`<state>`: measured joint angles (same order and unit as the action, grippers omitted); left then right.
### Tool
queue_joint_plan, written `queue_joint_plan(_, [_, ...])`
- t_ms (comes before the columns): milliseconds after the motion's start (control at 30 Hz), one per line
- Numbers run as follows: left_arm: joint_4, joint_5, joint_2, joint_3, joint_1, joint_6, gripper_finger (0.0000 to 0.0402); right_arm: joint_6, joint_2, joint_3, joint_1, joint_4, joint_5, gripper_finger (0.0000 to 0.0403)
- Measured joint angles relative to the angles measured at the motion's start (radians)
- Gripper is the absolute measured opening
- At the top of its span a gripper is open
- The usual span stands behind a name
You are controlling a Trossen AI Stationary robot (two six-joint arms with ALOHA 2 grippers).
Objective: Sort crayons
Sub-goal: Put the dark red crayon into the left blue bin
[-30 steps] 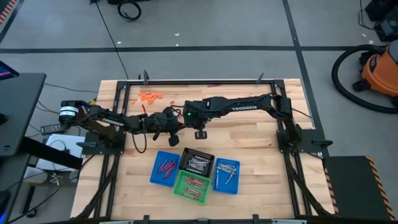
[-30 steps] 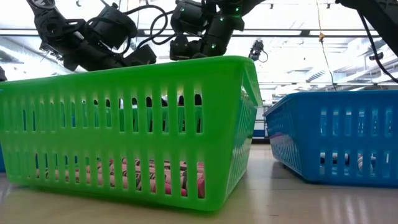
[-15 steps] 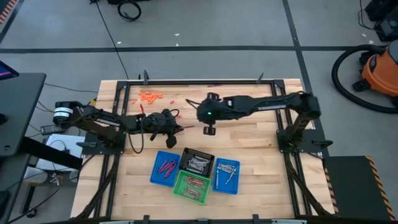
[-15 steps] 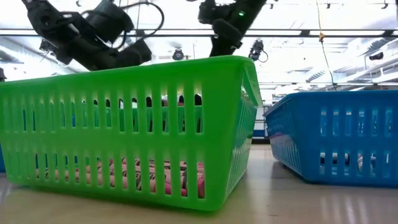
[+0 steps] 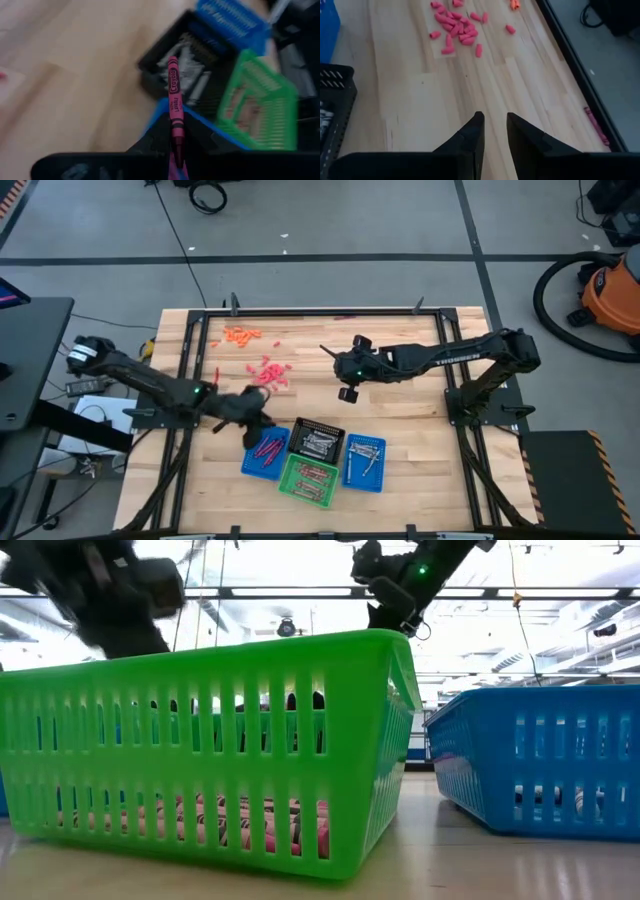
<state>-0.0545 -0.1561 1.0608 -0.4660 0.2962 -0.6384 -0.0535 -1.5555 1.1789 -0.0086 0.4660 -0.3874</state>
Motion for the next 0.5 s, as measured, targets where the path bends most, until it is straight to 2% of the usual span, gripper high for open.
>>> queue_joint_plan(233, [-0.087,-0.156,-0.043,-0.001,0.247,-0.247,0.0034,-0.012,-0.009,-0.014,0.028,-0.065,0.020,0.0089])
queue_joint_plan(433, [-0.140,-0.445,-0.014,0.000,0.440,-0.516,0.0034,-0.010,-0.012,-0.013,0.054,-0.099,0.019,0.0089])
queue_joint_plan(500, [-0.130,-0.495,0.005,-0.001,0.470,-0.566,0.0034,-0.009,-0.012,-0.013,0.055,-0.105,0.019,0.0089])
